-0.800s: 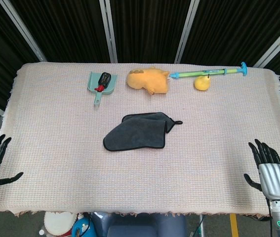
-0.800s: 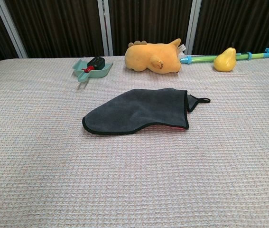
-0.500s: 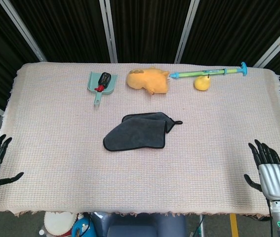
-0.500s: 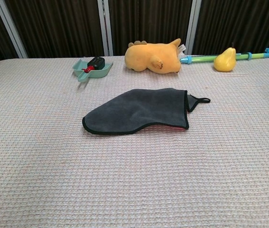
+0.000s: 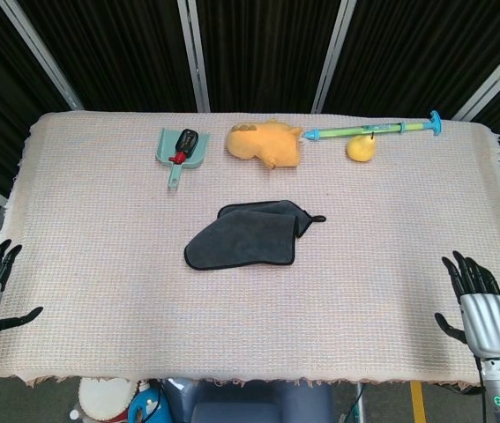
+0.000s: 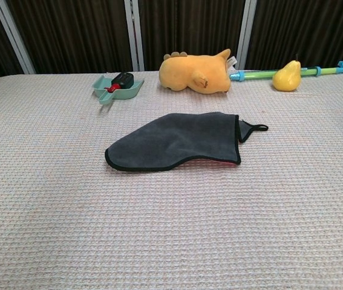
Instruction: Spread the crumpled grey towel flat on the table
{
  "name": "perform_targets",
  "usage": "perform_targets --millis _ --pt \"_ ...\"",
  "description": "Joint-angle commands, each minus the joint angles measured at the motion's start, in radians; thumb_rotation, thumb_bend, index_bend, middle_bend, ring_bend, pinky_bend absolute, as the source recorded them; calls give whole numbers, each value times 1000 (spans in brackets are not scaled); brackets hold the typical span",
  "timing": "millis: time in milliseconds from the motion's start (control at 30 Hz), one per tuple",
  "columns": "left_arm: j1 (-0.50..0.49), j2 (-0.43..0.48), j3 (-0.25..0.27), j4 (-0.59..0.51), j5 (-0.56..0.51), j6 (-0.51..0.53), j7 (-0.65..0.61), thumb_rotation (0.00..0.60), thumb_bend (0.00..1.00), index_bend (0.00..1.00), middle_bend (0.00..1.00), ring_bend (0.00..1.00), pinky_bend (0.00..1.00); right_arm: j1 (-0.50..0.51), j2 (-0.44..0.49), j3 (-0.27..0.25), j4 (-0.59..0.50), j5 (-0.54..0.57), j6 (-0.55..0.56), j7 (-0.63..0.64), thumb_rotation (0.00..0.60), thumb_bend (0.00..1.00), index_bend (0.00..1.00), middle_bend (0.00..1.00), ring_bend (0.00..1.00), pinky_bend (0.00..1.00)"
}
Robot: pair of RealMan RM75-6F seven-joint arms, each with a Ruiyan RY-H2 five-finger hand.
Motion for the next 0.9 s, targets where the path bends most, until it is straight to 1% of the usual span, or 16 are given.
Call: perform_targets --millis 33,167,233,267,333,367,400,467,500,600,733,800,900 --pt "1 1 -1 -1 0 3 -2 600 0 0 0 0 77 1 -3 -1 4 -3 0 -3 600 267 0 0 0 123" --pt "2 1 -1 1 -3 3 -2 600 0 0 0 0 77 3 -12 1 6 -5 1 4 600 268 0 0 0 123" --pt "2 -1 0 4 -7 -1 -2 600 0 0 0 0 77 7 -21 7 7 -9 5 12 600 268 0 13 30 136" --pt "2 -2 -1 6 -10 -2 -1 600 0 0 0 0 77 9 -25 10 8 -12 8 15 600 268 0 55 83 170" --pt "1 -4 -3 10 -16 -5 2 600 0 0 0 0 77 19 -48 23 14 -21 19 16 600 268 2 206 246 285" --pt "1 -5 -4 12 -17 -4 3 600 0 0 0 0 77 23 -57 28 17 -25 22 17 600 267 7 308 346 356" --pt "0 -7 -7 15 -19 -4 5 600 0 0 0 0 77 30 -74 34 20 -30 23 14 600 267 14 388 425 413" --pt "-1 -11 -10 16 -25 -5 10 600 0 0 0 0 77 46 -96 36 14 -30 2 -6 600 268 34 448 481 455" --pt "-3 -15 -11 14 -32 -12 16 600 0 0 0 0 77 82 -128 33 0 -36 -53 -57 600 267 59 461 493 465" --pt "-6 -21 -12 15 -37 -15 33 600 0 0 0 0 77 122 -193 55 -9 -8 -101 -148 600 267 147 467 499 466" --pt "-6 -26 -13 18 -37 -11 44 600 0 0 0 0 77 161 -273 77 -7 24 -139 -213 600 268 176 467 488 457" --pt "-6 -27 -15 19 -39 -9 45 600 0 0 0 0 77 177 -310 85 -1 39 -154 -239 600 267 186 455 444 405" --pt "-6 -27 -17 21 -41 -7 44 600 0 0 0 0 77 201 -359 95 13 63 -179 -277 600 267 187 440 408 327"
